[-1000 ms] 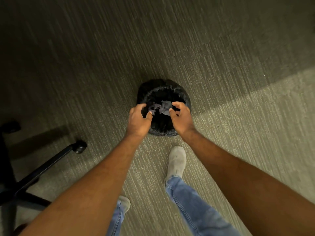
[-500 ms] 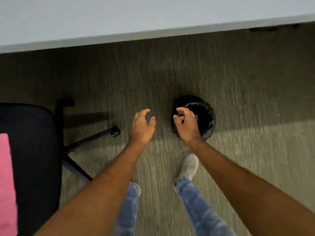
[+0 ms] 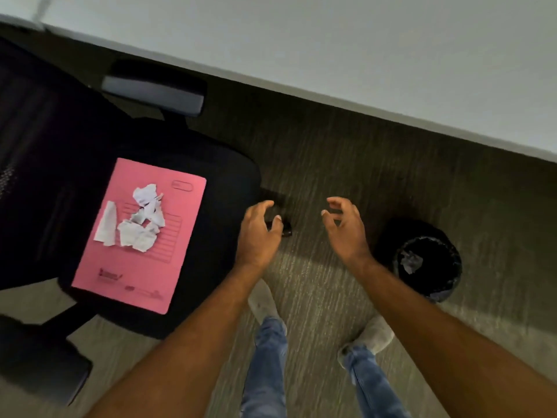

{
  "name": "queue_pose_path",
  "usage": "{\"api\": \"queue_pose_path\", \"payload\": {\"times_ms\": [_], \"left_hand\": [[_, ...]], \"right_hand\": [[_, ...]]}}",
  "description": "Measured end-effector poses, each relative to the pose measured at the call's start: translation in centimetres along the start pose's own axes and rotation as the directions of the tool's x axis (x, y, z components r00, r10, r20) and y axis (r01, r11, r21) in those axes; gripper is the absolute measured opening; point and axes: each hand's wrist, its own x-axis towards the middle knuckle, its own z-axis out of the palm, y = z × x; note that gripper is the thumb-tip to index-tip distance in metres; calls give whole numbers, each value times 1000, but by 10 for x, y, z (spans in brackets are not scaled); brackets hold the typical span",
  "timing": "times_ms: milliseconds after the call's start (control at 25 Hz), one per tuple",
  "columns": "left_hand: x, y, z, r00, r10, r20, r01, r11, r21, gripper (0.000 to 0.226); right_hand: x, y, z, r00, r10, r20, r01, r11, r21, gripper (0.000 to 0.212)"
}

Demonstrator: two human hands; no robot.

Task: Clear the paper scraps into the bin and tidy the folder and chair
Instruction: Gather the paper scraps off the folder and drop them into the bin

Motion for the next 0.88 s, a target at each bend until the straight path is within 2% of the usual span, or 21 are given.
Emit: {"api": "queue_pose_path", "payload": {"times_ms": [320,560,680,800,880], "left_hand": [[2,-85,-138,960,-149,-235,131,987,-91,37],[-2,-150,-194,874,-263,-409,243,965,-102,31],[2,-177,-207,834,-326,-445,316,943,-99,34],[13,-202,-211,821,-388,-418,376,919,-117,48],[24,-216,-210,851,-389,-354,394,917,-61,72]], "right_hand": [[-15,-93,138,979,-119,162,120,993,8,32],[-24,-133,220,929,-180,323,212,975,-68,33],[-25,-146,252,898,-200,393,250,965,-80,32],[-26,-154,279,868,-194,458,279,952,-126,32],[-25,-157,294,845,-247,474,361,918,-163,33]]}}
